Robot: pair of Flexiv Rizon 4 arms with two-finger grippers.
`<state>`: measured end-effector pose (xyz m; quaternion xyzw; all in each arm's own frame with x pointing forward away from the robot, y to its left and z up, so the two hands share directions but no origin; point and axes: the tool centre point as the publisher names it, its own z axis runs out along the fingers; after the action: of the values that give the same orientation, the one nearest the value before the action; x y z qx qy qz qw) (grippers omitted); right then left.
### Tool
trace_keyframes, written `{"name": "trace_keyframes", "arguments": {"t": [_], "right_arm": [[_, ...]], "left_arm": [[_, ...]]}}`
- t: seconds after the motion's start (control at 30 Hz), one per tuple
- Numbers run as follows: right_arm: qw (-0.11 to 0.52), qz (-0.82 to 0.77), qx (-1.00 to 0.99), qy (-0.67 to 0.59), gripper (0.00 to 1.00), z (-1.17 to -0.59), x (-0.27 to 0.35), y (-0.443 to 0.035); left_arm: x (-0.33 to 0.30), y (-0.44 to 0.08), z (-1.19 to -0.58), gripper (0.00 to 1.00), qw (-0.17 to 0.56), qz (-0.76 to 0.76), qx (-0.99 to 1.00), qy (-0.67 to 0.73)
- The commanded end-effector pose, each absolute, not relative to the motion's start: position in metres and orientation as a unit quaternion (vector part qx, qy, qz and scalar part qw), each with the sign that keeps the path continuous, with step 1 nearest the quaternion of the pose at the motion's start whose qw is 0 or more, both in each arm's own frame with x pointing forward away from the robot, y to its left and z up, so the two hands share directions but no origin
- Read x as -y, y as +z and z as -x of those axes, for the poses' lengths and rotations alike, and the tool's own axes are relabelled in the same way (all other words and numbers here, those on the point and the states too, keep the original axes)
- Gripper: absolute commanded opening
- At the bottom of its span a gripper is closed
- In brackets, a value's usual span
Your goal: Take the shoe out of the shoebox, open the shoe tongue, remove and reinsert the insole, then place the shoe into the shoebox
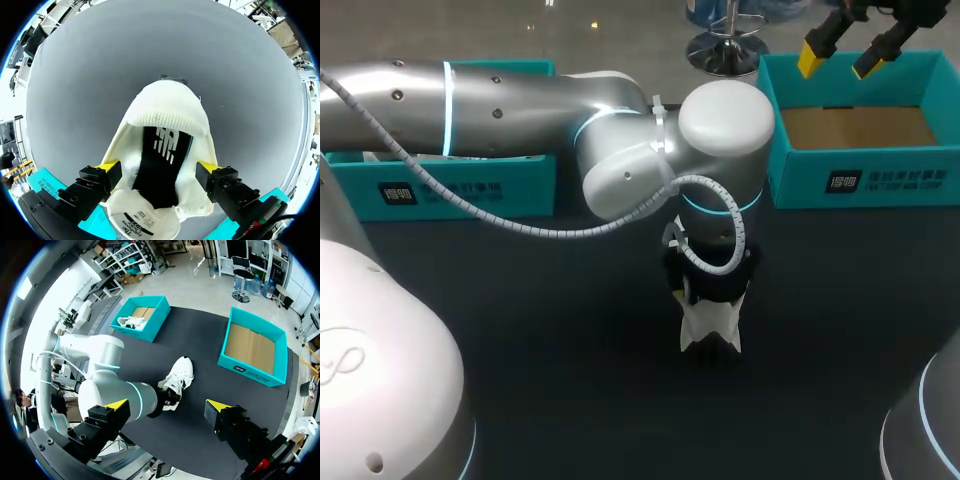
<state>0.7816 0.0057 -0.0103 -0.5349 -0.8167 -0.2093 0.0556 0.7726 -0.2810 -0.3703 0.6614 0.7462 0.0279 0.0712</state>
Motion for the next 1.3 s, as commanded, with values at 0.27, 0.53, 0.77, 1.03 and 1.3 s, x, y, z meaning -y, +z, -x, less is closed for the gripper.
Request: {"name": "trace_keyframes", "arguments": {"t": [0.27, 0.53, 0.77, 1.03, 1.3], "right_arm": [[0.056, 0.535, 0.817, -0.208, 1.00, -0.783, -0.006, -0.011], [0.056, 0.535, 0.817, -0.208, 1.00, -0.783, -0.006, -0.011], [0.056, 0.535, 0.817, -0.208, 1.00, -0.783, -0.006, -0.011], [0.056, 0.535, 0.817, -0.208, 1.00, -0.783, -0.006, -0.011], [0.056, 0.535, 0.817, -0.208, 1.00, -0.783, -0.006, -0.011]], "left_arm": [[0.278, -0.369, -0.780, 1.00, 0.090, -0.651, -0.752, 0.046], [0.282, -0.369, -0.784, 1.00, 0.107, -0.646, -0.755, 0.050], [0.285, -0.366, -0.784, 1.00, 0.111, -0.649, -0.751, 0.058], [0.292, -0.358, -0.782, 1.00, 0.119, -0.653, -0.745, 0.062], [0.290, -0.343, -0.792, 1.00, 0.123, -0.651, -0.745, 0.071]]}}
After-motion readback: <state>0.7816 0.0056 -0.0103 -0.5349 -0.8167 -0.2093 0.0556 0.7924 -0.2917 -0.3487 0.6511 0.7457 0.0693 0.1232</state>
